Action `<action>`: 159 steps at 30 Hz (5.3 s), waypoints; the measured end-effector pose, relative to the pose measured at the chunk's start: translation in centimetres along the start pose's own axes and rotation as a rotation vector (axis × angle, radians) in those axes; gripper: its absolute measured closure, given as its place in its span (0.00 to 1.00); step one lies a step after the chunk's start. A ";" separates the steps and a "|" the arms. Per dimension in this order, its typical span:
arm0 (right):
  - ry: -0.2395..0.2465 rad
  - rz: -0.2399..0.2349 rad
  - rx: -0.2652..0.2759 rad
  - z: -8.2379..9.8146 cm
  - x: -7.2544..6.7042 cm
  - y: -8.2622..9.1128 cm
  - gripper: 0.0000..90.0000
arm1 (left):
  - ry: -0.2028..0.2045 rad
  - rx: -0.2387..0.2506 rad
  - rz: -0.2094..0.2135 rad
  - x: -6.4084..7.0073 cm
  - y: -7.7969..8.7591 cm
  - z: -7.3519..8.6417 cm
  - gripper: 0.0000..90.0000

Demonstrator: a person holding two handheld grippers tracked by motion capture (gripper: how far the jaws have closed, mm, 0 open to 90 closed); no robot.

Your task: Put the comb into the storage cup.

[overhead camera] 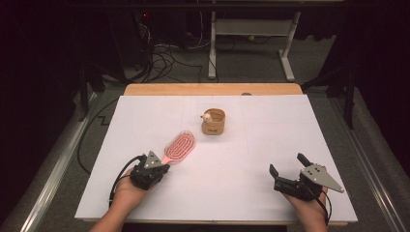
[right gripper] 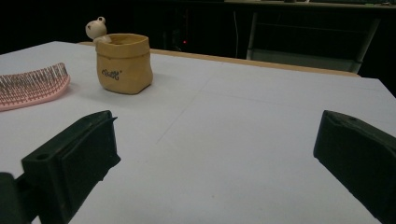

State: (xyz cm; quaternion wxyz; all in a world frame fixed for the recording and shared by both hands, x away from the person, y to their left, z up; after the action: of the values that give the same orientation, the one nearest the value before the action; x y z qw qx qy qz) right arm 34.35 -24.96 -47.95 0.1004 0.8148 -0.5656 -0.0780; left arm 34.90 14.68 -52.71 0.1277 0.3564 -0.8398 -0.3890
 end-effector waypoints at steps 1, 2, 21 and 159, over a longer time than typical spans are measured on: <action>-0.001 0.001 0.002 0.0 0.0 0.0 0.00 | 0.008 0.034 0.008 0.0 0.4 -0.1 1.00; -0.001 0.001 0.002 0.0 0.0 0.0 0.00 | 0.015 0.051 0.009 -0.1 0.7 -0.1 1.00; 0.001 0.014 0.007 -0.2 0.1 0.2 0.00 | 0.183 0.163 0.026 -1.6 3.4 3.0 0.39; -0.011 0.006 0.022 -0.4 0.5 0.4 0.00 | 0.031 -0.414 0.083 -1.7 -1.4 -0.5 0.04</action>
State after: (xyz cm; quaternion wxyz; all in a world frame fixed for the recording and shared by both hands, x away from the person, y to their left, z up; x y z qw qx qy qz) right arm 34.27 -25.53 -47.45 0.0883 0.8138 -0.5694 -0.0760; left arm 37.03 14.98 -53.30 0.2270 0.2937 -0.7537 -0.5423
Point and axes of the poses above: each handheld gripper's, and its own axes: y roughly backward along the jaws, z roughly out of its underside, x roughly to its right, the point moved 8 cm from there along -y, roughly forward along the jaws, and after that the axes turned 2 degrees about -y, right-handed, at the moved point
